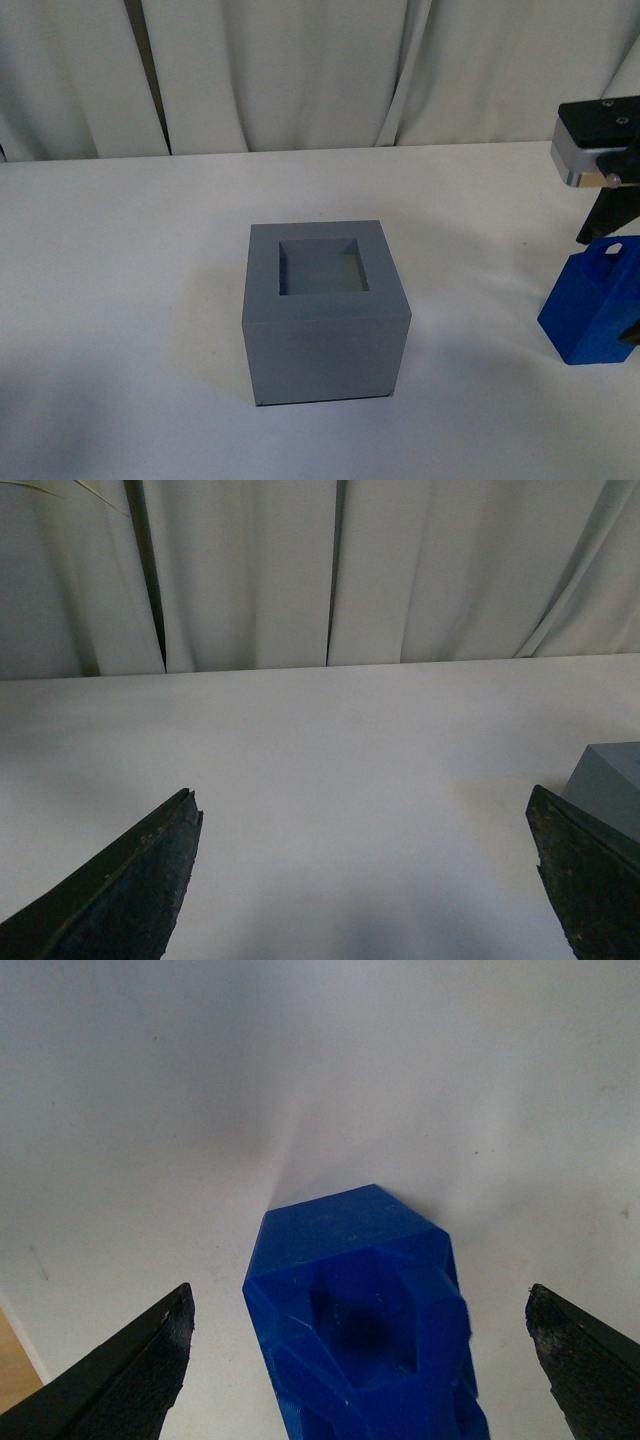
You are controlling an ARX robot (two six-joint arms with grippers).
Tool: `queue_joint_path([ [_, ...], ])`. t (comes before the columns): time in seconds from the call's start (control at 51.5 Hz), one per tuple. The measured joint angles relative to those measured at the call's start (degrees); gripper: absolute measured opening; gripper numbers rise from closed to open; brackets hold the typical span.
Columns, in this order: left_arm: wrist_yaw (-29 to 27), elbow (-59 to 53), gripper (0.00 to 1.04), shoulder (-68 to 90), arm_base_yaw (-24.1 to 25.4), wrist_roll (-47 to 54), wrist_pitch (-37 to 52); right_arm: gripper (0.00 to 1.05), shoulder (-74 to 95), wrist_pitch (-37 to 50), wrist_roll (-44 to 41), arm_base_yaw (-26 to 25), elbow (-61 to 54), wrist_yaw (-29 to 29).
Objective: Insert blue part into gray base
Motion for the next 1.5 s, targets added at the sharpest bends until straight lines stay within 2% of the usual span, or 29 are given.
queue_joint_path([
  [0.777,0.0,0.0,0.99,0.0,0.0,0.0,0.0,0.97,7.0,-7.6,-6.9,2.6,8.5,5.2],
  [1.283,0.0,0.0,0.99,0.0,0.0,0.0,0.0,0.97,7.8,-7.3,-8.5,4.3,9.3,8.1],
  [1.341,0.0,0.0,0.99,0.0,0.0,0.0,0.0,0.92,7.9,-7.0,-8.5,4.3,9.3,8.2],
  [1.496,0.0,0.0,0.99,0.0,0.0,0.0,0.0,0.62,7.9,-6.9,-8.5,4.3,9.3,8.5],
])
